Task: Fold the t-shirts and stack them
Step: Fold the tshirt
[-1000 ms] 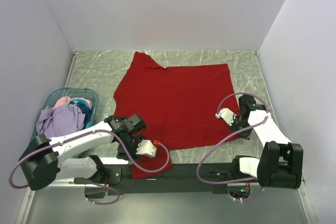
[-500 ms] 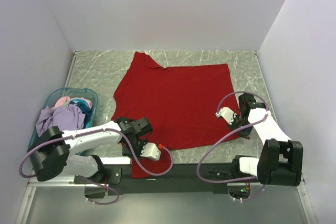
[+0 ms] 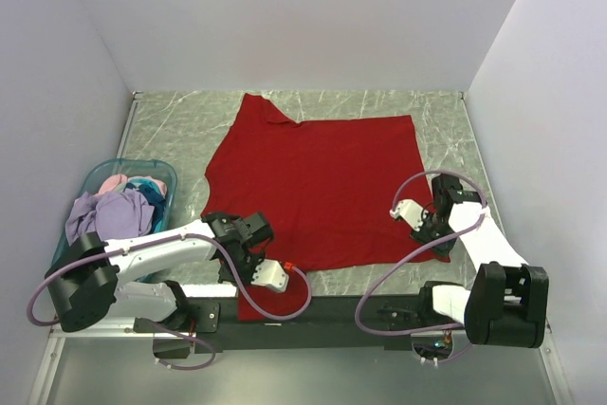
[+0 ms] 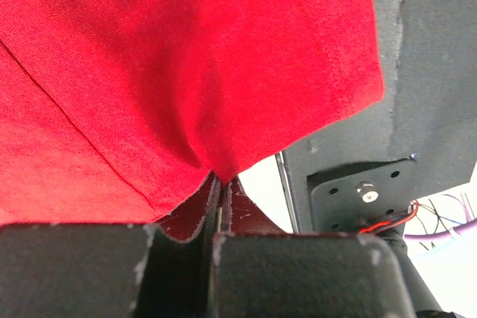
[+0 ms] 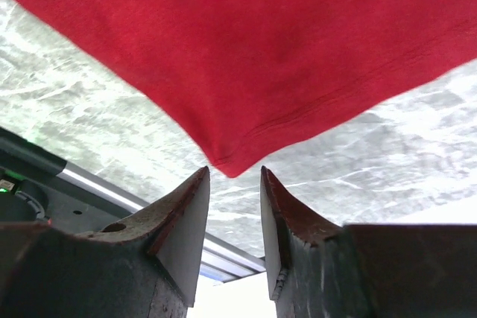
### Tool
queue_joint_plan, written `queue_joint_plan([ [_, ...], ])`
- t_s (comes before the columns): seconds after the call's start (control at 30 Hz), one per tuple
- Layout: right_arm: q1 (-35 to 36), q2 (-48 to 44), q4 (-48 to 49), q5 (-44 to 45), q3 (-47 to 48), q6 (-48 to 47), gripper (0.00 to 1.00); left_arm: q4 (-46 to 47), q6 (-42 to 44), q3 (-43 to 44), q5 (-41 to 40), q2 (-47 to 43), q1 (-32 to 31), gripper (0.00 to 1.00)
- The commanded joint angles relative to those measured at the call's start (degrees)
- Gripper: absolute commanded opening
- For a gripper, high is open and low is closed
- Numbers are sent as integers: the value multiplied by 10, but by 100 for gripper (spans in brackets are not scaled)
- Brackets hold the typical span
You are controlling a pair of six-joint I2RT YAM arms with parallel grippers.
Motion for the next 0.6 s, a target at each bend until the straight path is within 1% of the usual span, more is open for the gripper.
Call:
queue_joint_plan([
  [0.0,2,-6,-17,7,-11,-12,40,-24,8,22,25,-16,-3,1],
  [0.13,4,-9,-22,3,-17,-17,40,-28,7,21,31,-25,-3,1],
  [0.23,18,-3,-2,19,-35,-12,40,-27,6,20,31,-26,-3,0],
  [0.4,20,17,54,37,-59,-8,44,-22,5,18,36,-29,-3,1],
  [0.47,20,24,77,43,-70,-8,45,-21,6,16,33,-32,-3,1],
  [0.57,22,33,110,51,-88,-11,41,-22,4,15,33,-34,-3,1],
])
